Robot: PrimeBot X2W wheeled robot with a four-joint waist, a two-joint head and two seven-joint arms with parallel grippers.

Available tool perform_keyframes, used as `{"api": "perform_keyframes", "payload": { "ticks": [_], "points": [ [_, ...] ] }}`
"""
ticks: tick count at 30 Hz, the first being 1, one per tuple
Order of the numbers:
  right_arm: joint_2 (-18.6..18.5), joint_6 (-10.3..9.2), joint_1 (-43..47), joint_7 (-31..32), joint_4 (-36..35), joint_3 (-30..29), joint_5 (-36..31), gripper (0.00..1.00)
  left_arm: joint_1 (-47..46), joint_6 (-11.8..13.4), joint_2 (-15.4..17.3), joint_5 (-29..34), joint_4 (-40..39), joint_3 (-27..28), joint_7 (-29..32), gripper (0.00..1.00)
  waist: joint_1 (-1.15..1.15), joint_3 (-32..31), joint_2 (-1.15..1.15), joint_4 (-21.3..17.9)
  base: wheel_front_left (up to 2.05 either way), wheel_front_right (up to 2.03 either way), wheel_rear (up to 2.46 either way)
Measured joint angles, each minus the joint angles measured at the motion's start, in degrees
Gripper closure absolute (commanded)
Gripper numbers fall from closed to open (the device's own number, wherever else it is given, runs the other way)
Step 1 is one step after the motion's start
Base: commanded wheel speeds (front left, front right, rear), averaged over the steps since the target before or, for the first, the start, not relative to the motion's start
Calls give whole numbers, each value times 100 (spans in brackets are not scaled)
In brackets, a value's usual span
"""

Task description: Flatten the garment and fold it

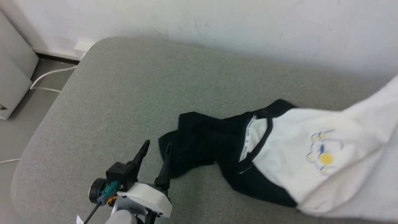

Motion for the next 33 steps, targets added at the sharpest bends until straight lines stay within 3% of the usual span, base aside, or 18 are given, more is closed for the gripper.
{"api": "perform_keyframes", "payload": {
  "ticks": [6, 14, 15, 16, 17, 27, 33],
  "points": [
    [-544, 0, -1601, -420, 1005, 646, -219, 100, -176, -121, -149, 74, 21, 56, 0, 0, 0, 329, 0, 116, 0, 0, 0],
    [-558, 0, -2476, -660, 3000, 1343, -294, 100, -441, -348, -476, 290, 179, 152, 0, 0, 2, 859, 0, 248, 0, 0, 0],
    [-528, 0, -2496, -711, 3226, 1330, -274, 84, -462, -365, -503, 304, 209, 170, 0, 0, 2, 908, 0, 260, 0, 0, 0],
    [-493, 0, -2504, -782, 3432, 1338, -243, 28, -482, -402, -533, 321, 250, 199, 0, 0, 2, 948, 0, 270, 0, 0, 0],
    [-441, 0, -2505, -854, 3611, 1348, -182, 0, -492, -430, -550, 346, 290, 220, -1, 0, 1, 971, 0, 276, 0, 0, 0],
    [-52, 0, -2512, -1934, 4511, 1314, 294, 0, -436, -548, -533, 452, 519, 532, -1, 0, -1, 629, 0, 124, 0, 0, 0],
    [250, -1, -2340, -2686, 4251, 2120, 1014, 0, -61, -553, -479, 465, 535, 731, -1, 0, -2, 177, 0, -123, 0, 0, 0]
  ]
}}
